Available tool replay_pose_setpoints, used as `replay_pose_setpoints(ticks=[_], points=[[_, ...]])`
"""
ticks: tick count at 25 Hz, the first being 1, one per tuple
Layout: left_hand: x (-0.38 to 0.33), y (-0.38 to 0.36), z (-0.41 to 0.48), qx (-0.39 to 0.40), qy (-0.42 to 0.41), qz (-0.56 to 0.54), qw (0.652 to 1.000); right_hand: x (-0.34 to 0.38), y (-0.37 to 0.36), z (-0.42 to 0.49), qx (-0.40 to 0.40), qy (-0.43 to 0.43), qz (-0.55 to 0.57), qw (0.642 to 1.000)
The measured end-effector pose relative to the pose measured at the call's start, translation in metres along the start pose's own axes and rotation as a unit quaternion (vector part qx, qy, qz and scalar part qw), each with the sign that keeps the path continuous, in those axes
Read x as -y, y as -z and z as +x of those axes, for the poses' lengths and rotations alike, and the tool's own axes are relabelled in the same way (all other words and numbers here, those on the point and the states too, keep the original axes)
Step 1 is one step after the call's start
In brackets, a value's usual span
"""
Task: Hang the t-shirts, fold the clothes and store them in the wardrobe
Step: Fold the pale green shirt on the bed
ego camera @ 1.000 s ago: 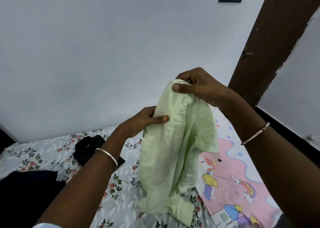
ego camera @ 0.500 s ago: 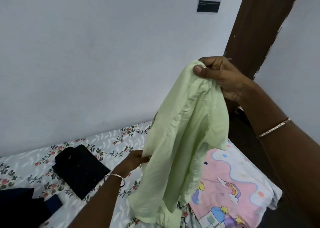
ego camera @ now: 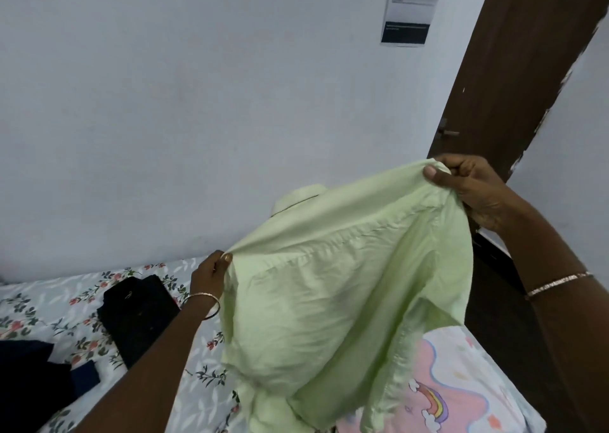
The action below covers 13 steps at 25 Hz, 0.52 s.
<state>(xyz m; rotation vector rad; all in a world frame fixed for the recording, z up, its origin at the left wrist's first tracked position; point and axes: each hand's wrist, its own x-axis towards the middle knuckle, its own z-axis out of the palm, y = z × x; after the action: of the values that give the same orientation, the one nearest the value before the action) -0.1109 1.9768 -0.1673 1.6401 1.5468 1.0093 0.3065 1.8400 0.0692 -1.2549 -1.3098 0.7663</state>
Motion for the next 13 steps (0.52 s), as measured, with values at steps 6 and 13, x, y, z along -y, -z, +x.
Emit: replay_pose_setpoints(ticks=[6, 13], points=[[-0.095, -0.042, -0.019, 0.112, 0.177, -0.206, 0.956, -0.053, 0.103, 0.021, -0.095, 0.001, -0.062, 0.994], [-0.164, -0.077, -0.068, 0.375, 0.257, -0.366, 0.812, -0.107, 0.186, 0.047, -0.156, -0.014, -0.275, 0.949]])
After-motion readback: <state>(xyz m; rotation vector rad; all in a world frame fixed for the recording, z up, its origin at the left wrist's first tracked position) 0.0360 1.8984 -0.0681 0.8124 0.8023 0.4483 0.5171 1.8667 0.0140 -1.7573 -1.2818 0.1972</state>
